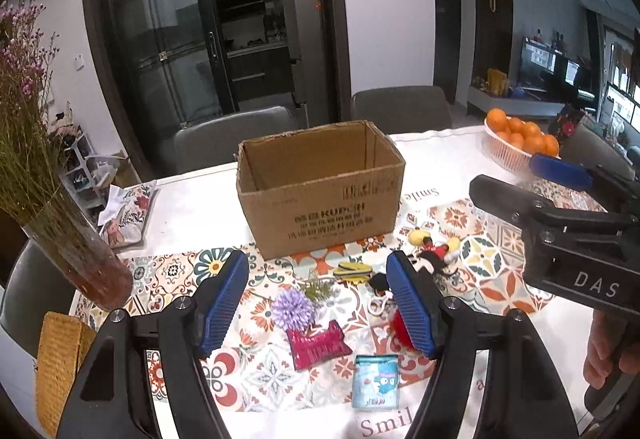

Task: Organize soft objects
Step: 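Move both tools back toward the remaining objects on the runner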

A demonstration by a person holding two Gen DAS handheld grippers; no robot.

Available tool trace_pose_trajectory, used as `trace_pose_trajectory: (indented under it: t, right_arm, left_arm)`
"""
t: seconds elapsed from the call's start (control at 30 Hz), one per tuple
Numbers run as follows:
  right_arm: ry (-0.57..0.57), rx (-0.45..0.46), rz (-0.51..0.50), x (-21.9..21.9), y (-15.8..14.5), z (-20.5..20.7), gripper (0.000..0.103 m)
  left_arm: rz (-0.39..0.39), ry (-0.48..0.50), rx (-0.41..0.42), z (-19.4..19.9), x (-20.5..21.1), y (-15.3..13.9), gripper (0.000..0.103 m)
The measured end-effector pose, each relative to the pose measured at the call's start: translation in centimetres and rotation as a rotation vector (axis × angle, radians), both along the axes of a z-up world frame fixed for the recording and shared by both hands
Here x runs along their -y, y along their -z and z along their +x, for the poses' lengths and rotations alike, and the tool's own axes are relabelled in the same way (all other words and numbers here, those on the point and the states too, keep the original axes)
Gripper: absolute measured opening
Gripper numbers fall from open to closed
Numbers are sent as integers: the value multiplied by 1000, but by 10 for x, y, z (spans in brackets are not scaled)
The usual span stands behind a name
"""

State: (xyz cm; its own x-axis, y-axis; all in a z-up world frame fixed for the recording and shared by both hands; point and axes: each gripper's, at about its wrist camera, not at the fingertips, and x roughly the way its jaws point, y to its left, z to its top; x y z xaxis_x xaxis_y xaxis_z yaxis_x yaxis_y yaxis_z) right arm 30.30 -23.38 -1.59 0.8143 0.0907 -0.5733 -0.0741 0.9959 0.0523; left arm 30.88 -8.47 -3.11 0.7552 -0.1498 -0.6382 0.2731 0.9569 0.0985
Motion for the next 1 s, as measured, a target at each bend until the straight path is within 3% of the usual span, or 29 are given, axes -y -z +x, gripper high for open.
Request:
trace_pose_trajectory:
  t: [0.47, 0.87, 1.0]
  right_arm:
    - [-73, -73, 19, 7, 36, -8, 83]
    - [-113, -200, 34, 18, 81, -1, 88]
    - [-128, -241, 19, 19, 98, 3, 88]
  left_arm:
    - [12, 21, -46, -21, 10, 32, 74]
    - [17, 36, -126, -32, 21, 70, 81]
    - [18, 42, -187, -30, 24, 92, 81]
